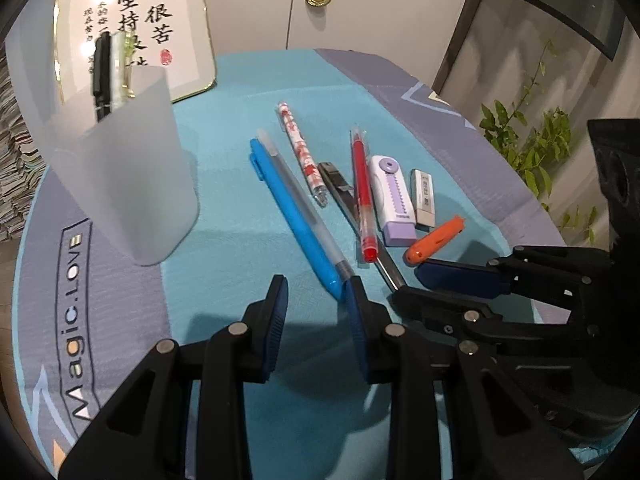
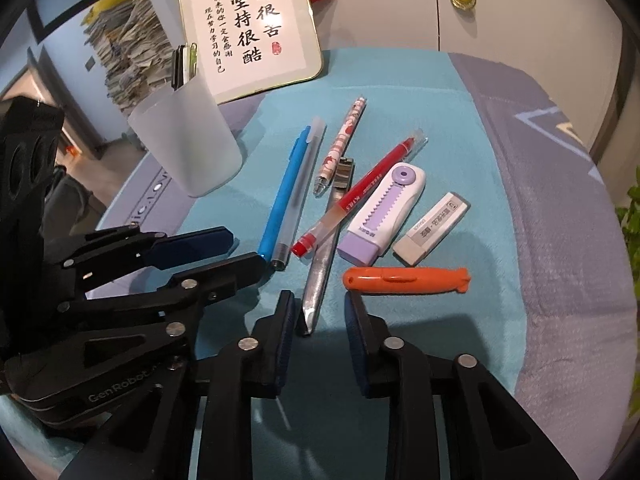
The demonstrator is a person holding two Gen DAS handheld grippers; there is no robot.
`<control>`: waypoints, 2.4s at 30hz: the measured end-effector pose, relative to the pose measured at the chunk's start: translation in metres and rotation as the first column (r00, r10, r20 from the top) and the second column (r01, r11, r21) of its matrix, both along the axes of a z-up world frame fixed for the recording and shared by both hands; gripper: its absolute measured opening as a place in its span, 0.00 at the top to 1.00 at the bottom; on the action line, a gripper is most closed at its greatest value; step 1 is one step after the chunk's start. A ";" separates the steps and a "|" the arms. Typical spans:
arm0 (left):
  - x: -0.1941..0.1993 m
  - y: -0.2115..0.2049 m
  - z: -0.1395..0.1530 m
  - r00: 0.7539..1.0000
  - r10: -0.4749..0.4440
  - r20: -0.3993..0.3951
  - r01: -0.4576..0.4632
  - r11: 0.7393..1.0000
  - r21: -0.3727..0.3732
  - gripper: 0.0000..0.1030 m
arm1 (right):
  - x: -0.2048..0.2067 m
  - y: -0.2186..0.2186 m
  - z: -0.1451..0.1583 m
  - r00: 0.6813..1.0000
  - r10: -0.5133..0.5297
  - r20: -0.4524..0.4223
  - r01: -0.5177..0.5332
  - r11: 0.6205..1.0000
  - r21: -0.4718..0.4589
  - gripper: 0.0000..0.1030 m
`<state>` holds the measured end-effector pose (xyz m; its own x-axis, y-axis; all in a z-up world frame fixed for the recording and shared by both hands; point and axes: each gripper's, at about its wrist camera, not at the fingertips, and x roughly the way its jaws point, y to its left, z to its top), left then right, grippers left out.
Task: Organize stationery
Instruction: 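Grasp the blue pen with the left tool while the right tool grasps the silver pen, then lift the blue pen with the left tool while the right tool lifts the silver pen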
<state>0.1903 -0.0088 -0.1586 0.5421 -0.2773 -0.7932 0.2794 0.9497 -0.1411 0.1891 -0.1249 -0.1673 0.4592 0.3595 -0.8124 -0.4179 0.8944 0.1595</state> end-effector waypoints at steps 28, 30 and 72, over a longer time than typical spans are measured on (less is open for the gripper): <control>-0.057 0.006 0.010 0.998 -0.061 0.029 0.060 0.997 0.058 0.92 | -0.006 -0.013 0.014 0.999 0.039 -0.031 -0.037 0.997 0.063 0.86; -0.052 0.006 0.012 0.998 -0.052 0.032 0.050 0.998 0.048 0.92 | -0.006 -0.006 0.011 0.998 0.045 -0.037 -0.043 0.998 0.042 0.72; -0.058 0.007 0.015 0.998 -0.050 0.026 0.049 0.997 0.053 0.92 | -0.033 0.004 0.033 0.983 0.177 0.045 -0.174 0.983 -0.065 0.89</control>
